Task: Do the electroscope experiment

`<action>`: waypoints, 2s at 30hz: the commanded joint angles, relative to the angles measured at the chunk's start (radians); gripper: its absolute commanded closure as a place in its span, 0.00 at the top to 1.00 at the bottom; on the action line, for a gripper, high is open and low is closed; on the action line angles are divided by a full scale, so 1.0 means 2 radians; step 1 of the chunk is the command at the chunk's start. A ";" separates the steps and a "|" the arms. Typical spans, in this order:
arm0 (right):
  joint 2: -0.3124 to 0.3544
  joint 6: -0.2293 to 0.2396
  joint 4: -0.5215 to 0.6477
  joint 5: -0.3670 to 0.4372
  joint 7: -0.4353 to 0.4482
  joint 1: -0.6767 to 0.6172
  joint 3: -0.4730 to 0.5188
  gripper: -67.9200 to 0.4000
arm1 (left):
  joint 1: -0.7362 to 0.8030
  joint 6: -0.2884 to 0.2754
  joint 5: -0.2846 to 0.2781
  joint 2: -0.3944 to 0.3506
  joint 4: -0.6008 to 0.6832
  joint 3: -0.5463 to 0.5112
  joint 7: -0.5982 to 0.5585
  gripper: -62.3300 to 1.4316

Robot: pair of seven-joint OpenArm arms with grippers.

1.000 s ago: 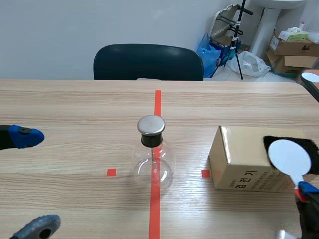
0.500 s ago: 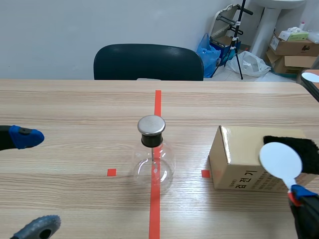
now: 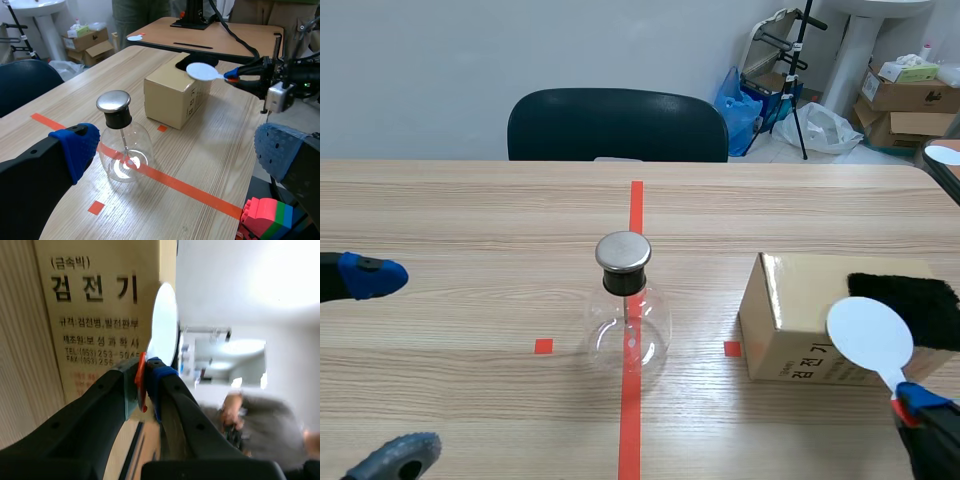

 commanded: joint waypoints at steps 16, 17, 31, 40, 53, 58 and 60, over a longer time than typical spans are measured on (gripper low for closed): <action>0.002 -0.026 0.003 0.015 -0.052 0.003 0.008 0.02 | -0.002 -0.001 -0.007 0.003 0.002 -0.001 -0.008 1.00; 0.002 -0.026 0.003 0.014 -0.089 0.002 0.009 0.02 | -0.002 -0.001 -0.007 0.003 0.002 -0.001 -0.008 1.00; 0.002 -0.026 0.003 -0.007 -0.002 0.006 0.008 0.02 | -0.002 -0.001 -0.006 0.003 0.002 -0.001 -0.008 1.00; 0.001 -0.026 0.003 -0.007 -0.026 0.004 0.011 0.02 | -0.002 -0.001 -0.006 0.002 0.002 -0.001 -0.007 1.00; 0.002 -0.010 0.003 -0.026 -0.041 0.001 0.019 0.02 | -0.002 -0.001 -0.006 0.002 0.002 -0.001 -0.004 1.00; -0.001 -0.016 0.003 -0.006 -0.084 0.002 0.019 0.02 | -0.002 -0.001 -0.006 0.002 0.002 -0.001 -0.004 1.00; 0.001 -0.008 0.003 -0.017 -0.114 0.002 0.019 0.02 | -0.002 -0.001 -0.006 0.002 0.002 -0.001 -0.004 1.00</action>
